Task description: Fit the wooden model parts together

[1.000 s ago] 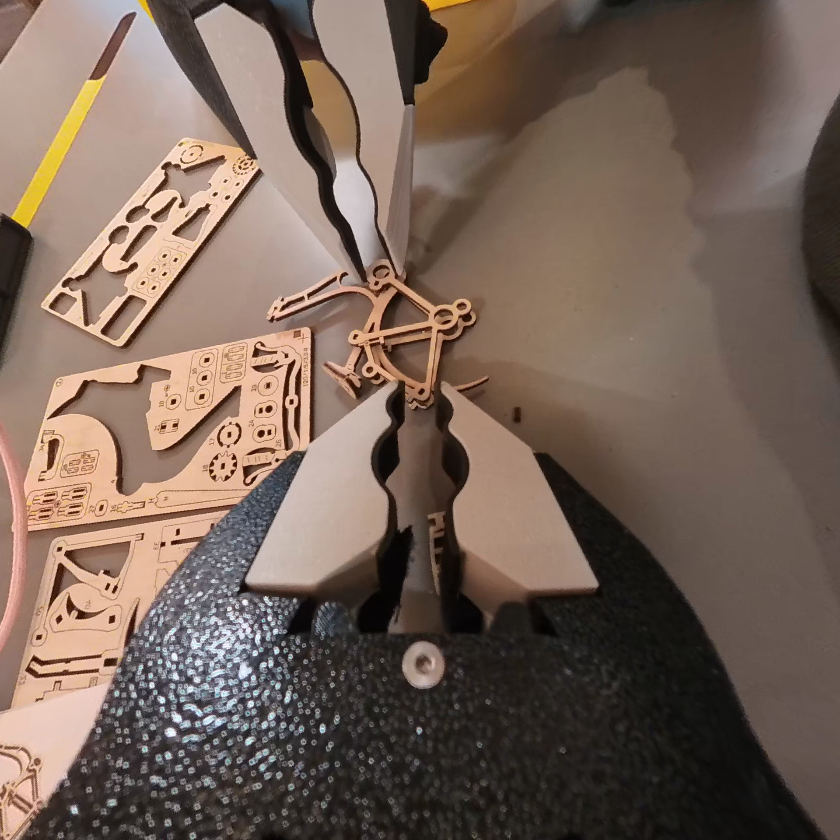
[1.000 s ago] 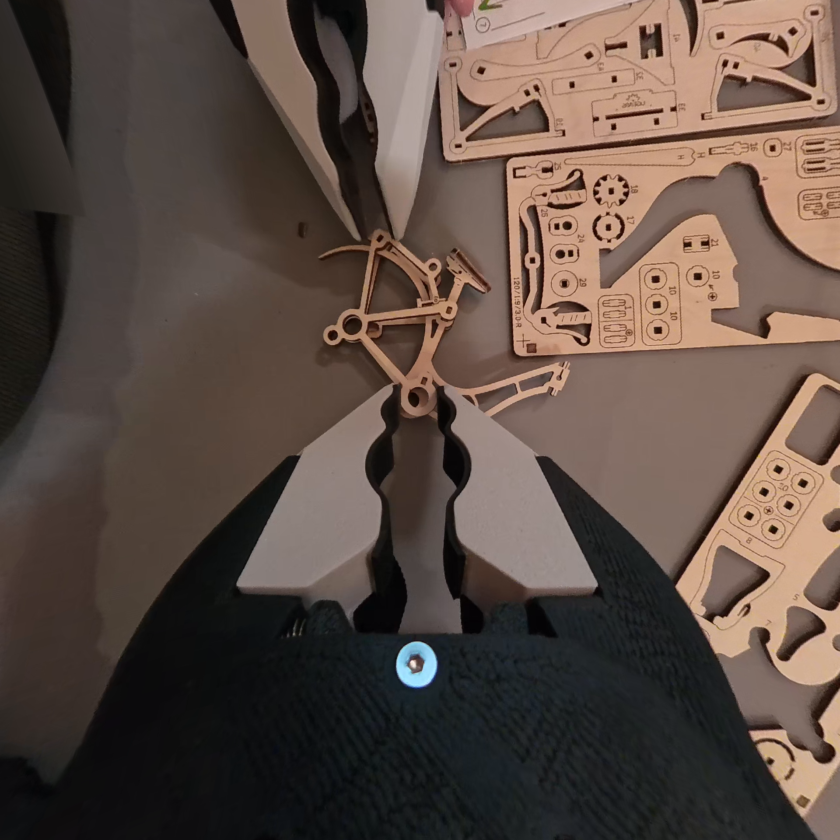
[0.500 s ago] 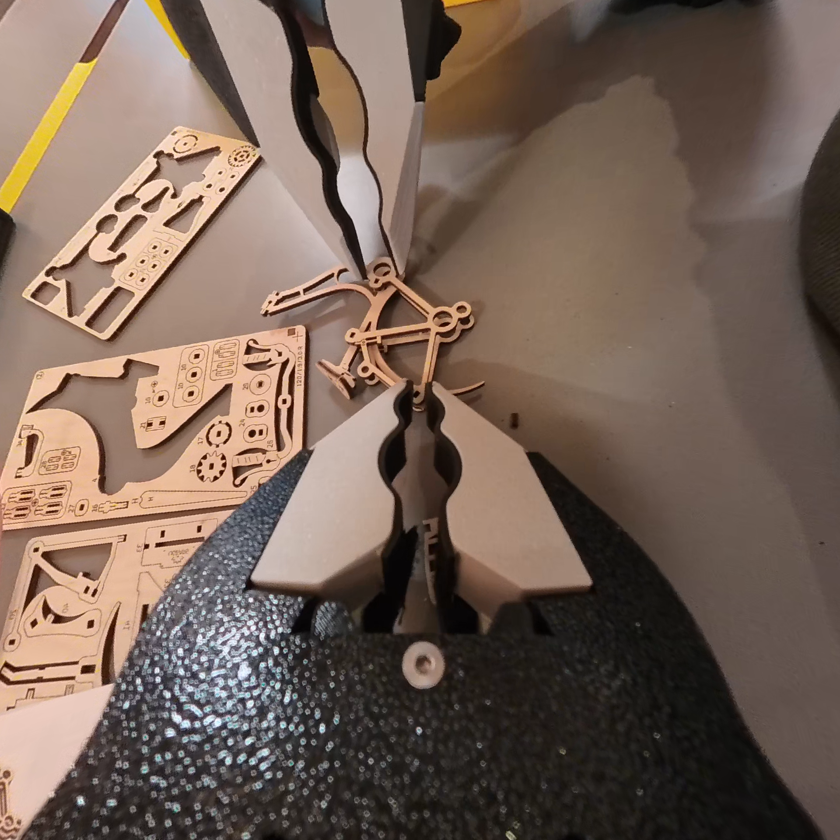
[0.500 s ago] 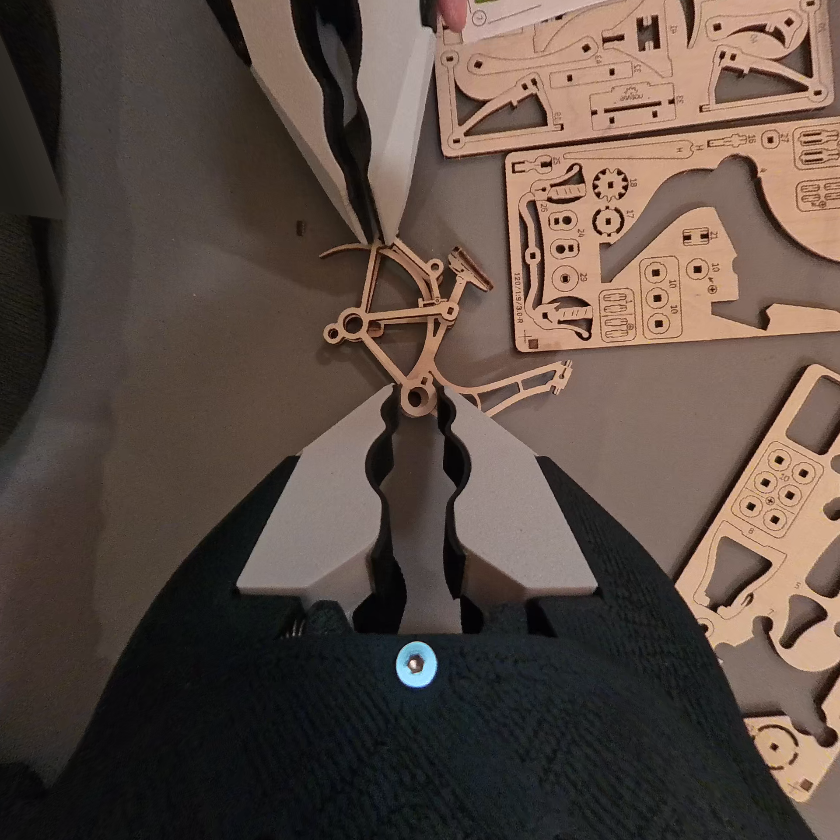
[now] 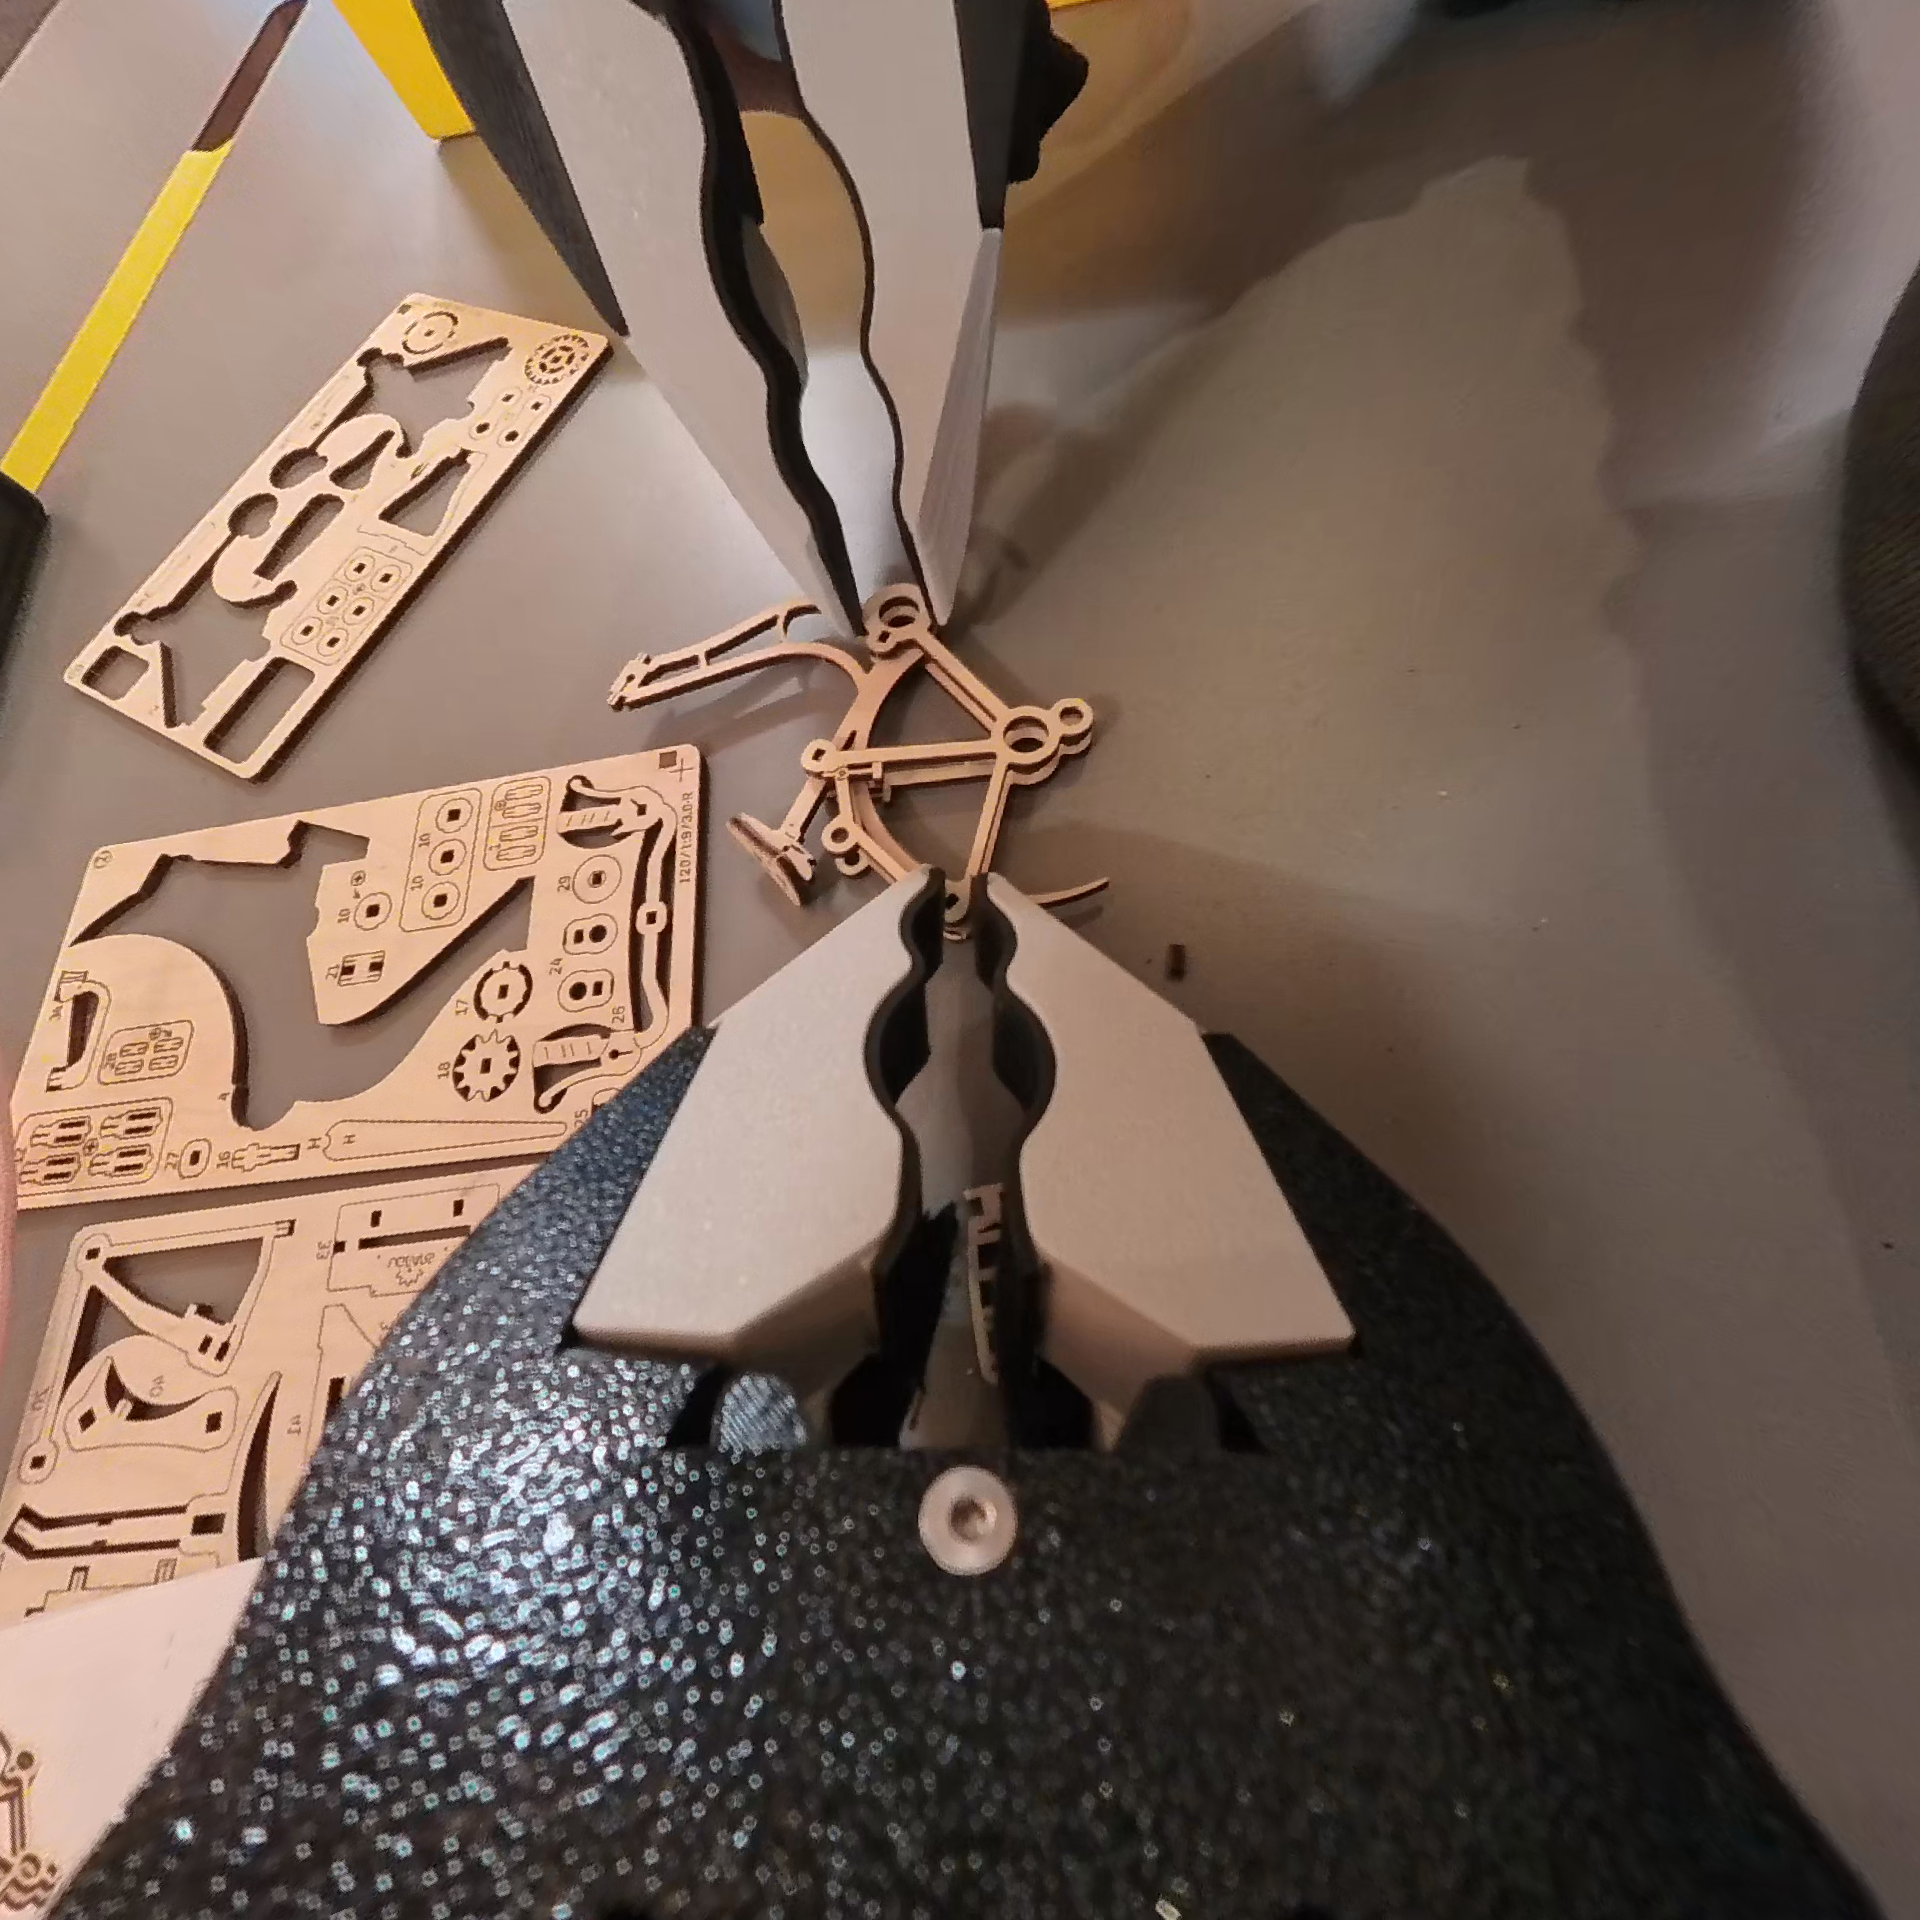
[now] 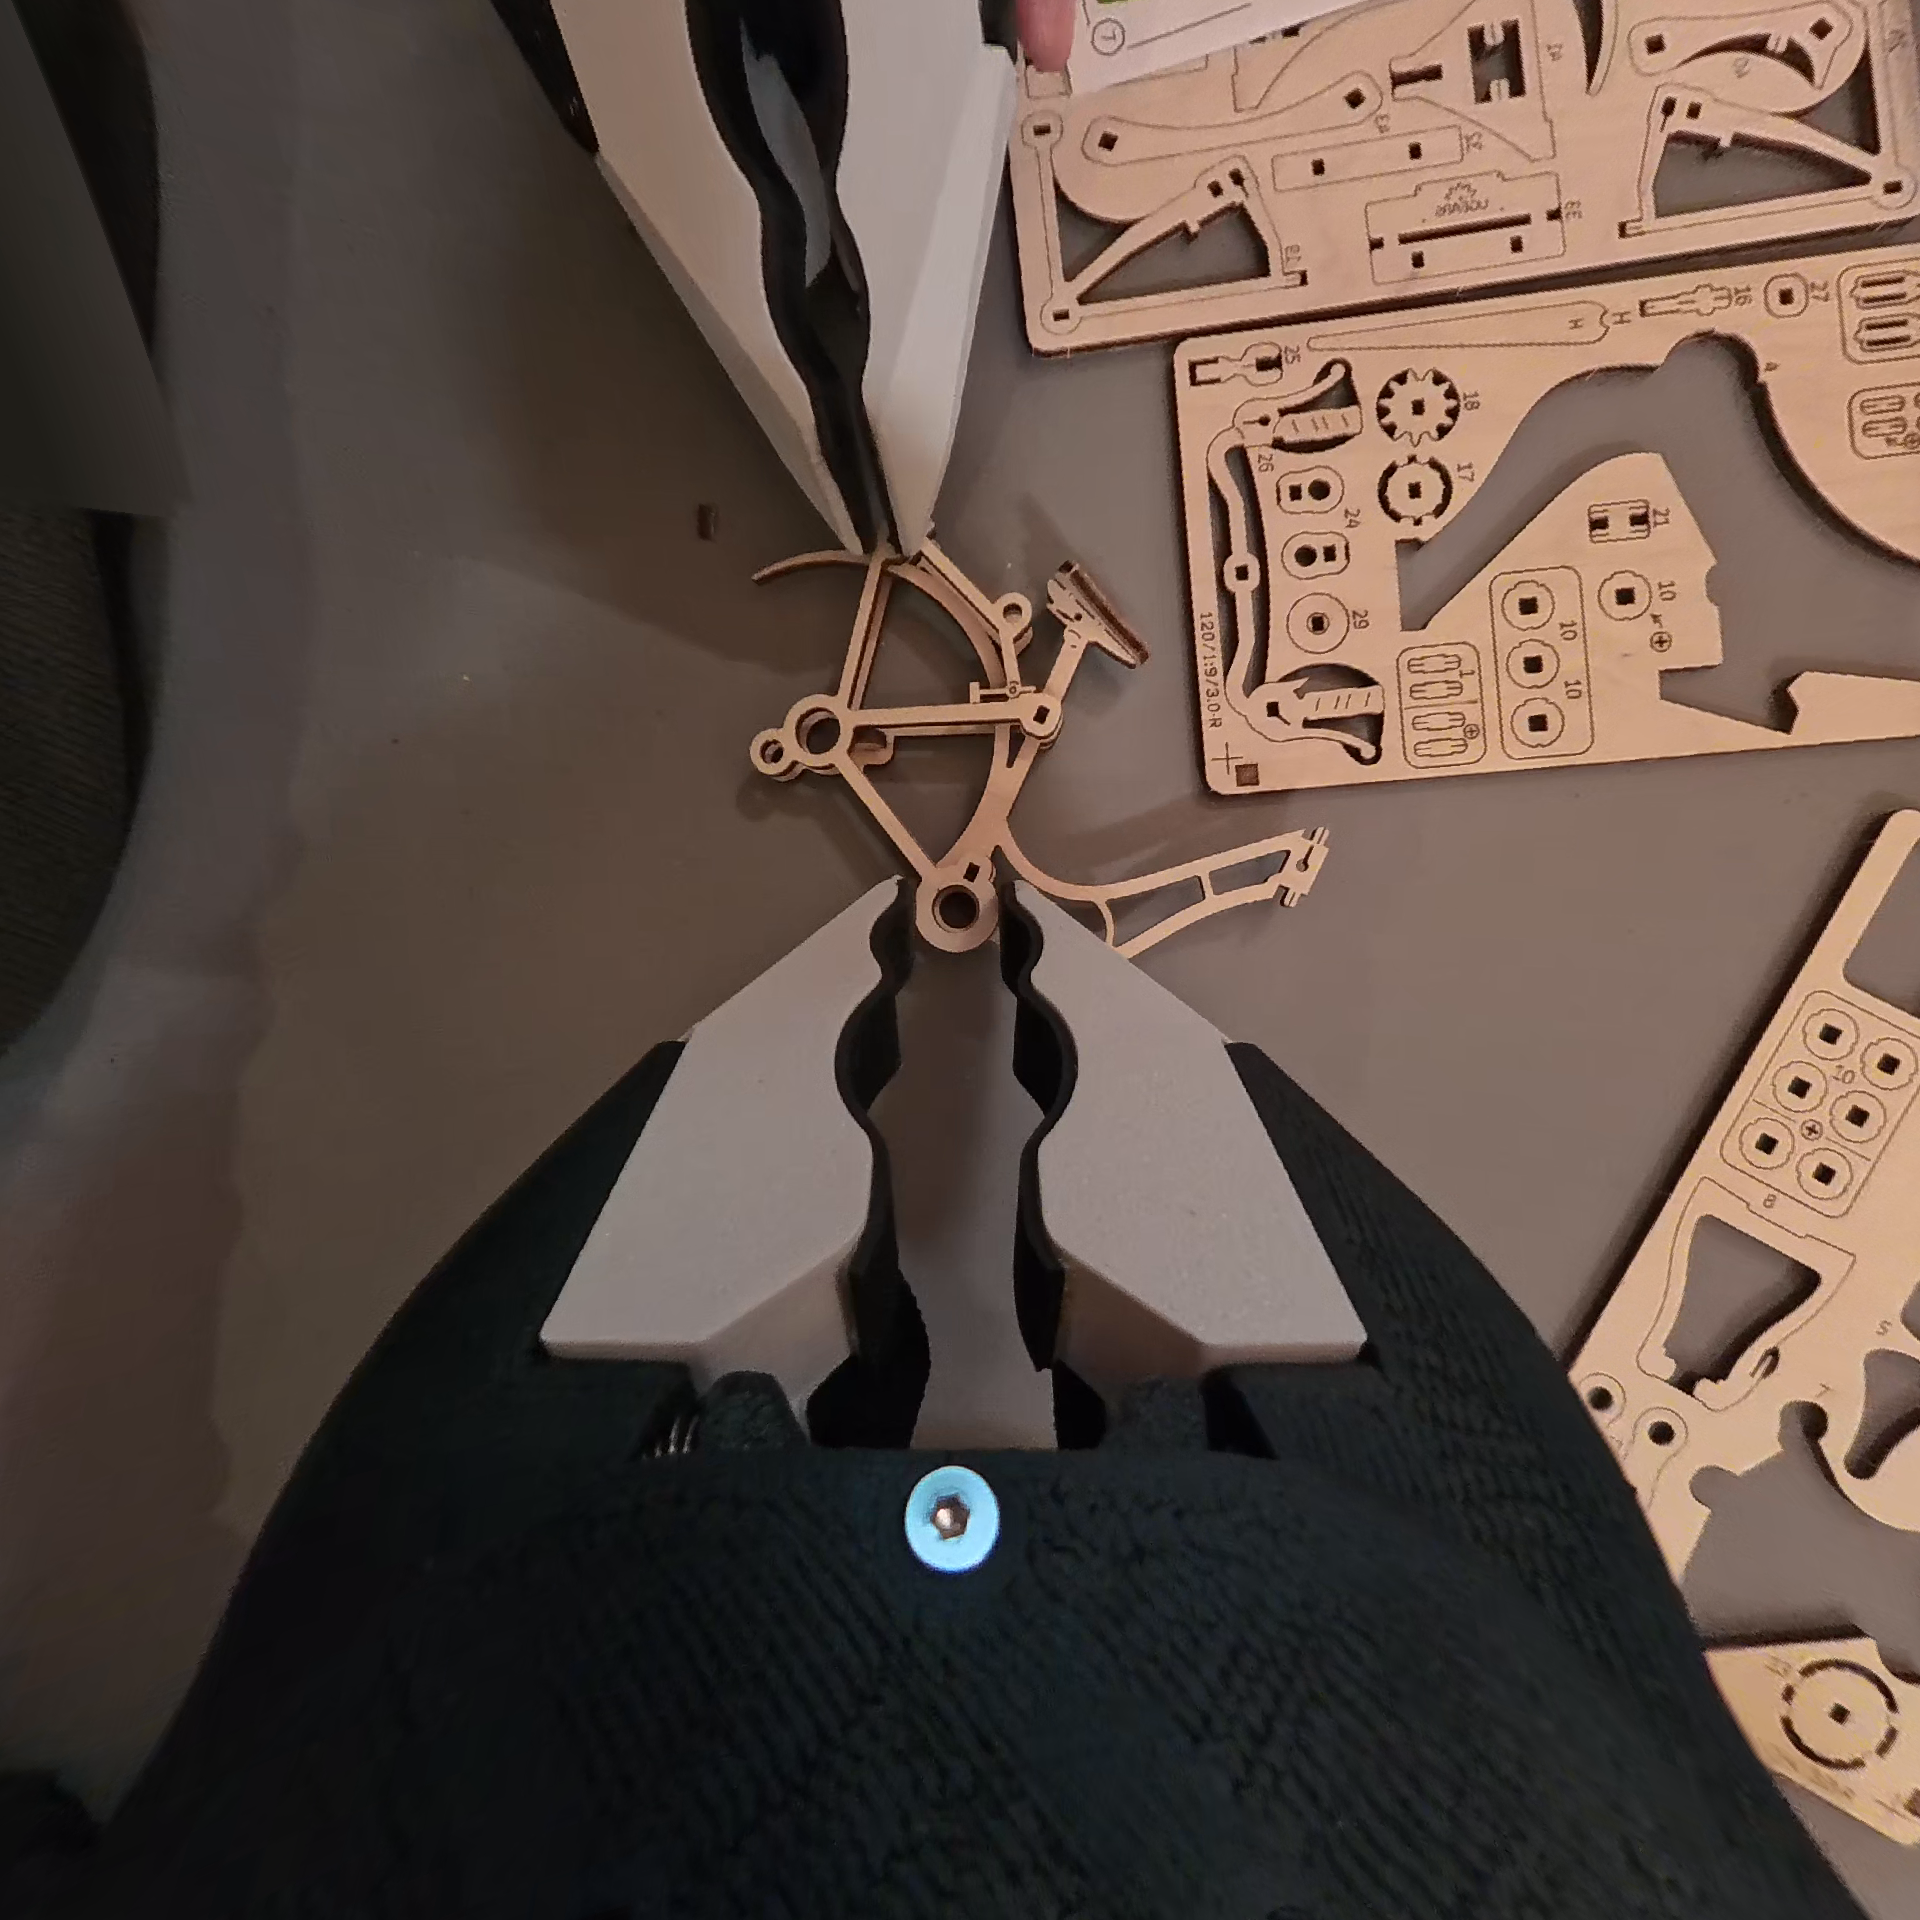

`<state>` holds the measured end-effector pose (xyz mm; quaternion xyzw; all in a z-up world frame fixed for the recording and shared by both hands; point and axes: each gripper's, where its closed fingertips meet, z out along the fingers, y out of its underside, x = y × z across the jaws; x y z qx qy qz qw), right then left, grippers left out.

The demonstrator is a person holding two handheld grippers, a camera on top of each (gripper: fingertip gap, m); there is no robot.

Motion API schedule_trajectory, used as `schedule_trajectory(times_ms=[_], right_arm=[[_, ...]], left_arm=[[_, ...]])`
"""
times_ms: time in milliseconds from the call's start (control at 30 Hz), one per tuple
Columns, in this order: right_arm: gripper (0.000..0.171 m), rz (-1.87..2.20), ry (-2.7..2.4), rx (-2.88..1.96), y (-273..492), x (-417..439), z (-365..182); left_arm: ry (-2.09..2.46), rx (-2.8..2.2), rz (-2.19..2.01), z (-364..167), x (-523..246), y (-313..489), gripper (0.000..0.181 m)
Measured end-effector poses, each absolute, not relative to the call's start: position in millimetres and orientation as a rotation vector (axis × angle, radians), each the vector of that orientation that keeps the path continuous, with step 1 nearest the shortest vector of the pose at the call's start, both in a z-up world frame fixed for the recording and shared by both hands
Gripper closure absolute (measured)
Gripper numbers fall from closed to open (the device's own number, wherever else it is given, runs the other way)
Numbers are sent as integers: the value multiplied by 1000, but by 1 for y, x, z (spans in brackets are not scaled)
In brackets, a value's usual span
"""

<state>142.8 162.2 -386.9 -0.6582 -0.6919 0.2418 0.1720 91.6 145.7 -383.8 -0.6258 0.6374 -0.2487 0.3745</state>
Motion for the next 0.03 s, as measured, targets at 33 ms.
schedule_trajectory(times_ms=[33], right_arm=[[157, 687, -1962, -1874, 162, 143, -387]], left_arm=[[1630, -1604, -639, -384, 92, 146, 179]])
